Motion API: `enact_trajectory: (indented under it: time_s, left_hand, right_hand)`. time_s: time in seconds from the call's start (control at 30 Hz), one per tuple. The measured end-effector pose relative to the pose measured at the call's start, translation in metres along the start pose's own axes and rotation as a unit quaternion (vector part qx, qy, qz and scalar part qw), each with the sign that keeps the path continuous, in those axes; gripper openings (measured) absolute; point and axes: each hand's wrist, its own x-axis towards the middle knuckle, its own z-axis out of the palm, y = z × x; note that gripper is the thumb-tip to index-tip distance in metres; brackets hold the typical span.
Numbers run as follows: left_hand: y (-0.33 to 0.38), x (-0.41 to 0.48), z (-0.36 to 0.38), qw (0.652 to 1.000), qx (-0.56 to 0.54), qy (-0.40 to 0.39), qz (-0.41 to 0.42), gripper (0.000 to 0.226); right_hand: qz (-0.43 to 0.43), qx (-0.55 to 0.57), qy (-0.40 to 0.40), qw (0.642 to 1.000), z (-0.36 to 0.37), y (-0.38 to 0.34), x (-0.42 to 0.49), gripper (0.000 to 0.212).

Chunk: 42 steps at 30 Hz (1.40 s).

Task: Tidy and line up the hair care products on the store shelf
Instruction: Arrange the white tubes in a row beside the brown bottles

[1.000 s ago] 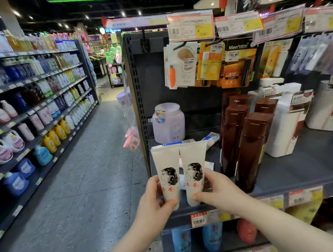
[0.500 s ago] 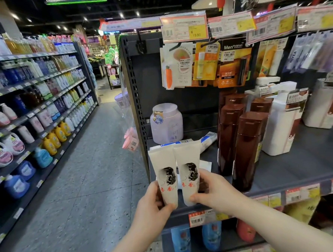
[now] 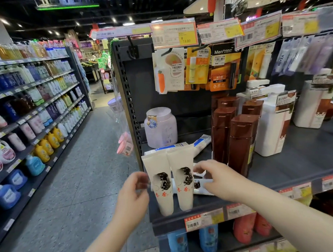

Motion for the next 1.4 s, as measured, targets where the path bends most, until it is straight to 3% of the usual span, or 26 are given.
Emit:
enact_trajectory:
  time_s: [0.1,0.23,0.37,0.5,0.57,0.67,0.83,0.93,1.03,1.17,1.33,1.4]
  left_hand:
    - [0.012,0.026,-0.009,1.000,0.020,-0.022,0.008,0.041]
    - [0.025,0.052,-0.008,0.976,0.094,-0.192,-0.035,0.024]
    - [0.024,0.060,0.000,0.933,0.173,-0.310,-0.057,0.028]
    - [0.026,0.059,0.005,0.918,0.204,-0.337,-0.044,0.032]
    - [0.025,0.059,0.002,0.926,0.186,-0.326,-0.050,0.030]
    - [0.022,0.066,-0.007,0.955,0.096,-0.275,-0.054,0.023]
    - [0.030,0.078,-0.027,0.979,0.037,-0.198,-0.035,0.017]
    - [0.038,0.082,-0.037,0.991,-0.013,-0.132,-0.029,0.023]
    - [0.049,0.081,-0.042,0.995,-0.057,-0.078,0.001,0.020]
    - [0.066,0.073,-0.048,0.989,-0.139,-0.029,0.026,0.021]
    - [0.086,0.057,-0.057,0.979,-0.196,0.024,0.057,0.026]
    - [0.093,0.050,-0.057,0.977,-0.196,0.038,0.072,0.028]
  right_hand:
    - [0.022,-0.087,-0.024,0.996,-0.002,-0.002,0.010,0.046]
    - [0.055,-0.170,-0.061,0.982,0.009,-0.006,0.021,0.046]
    - [0.067,-0.204,-0.092,0.972,0.017,-0.002,0.029,0.046]
    - [0.067,-0.199,-0.093,0.973,0.019,0.002,0.031,0.046]
    - [0.064,-0.180,-0.080,0.978,0.020,0.002,0.033,0.042]
    - [0.042,-0.132,0.004,0.990,0.019,0.001,0.037,0.029]
    - [-0.040,0.000,0.140,0.989,-0.007,-0.023,0.043,0.042]
    - [-0.039,0.103,0.208,0.972,-0.034,-0.050,0.051,0.047]
    - [-0.033,0.236,0.269,0.933,-0.058,-0.076,0.058,0.051]
    - [-0.026,0.402,0.245,0.882,-0.088,-0.100,0.064,0.060]
    - [-0.072,0.489,0.183,0.850,-0.113,-0.122,0.057,0.022]
    - [-0.084,0.507,0.162,0.842,-0.120,-0.126,0.050,0.019]
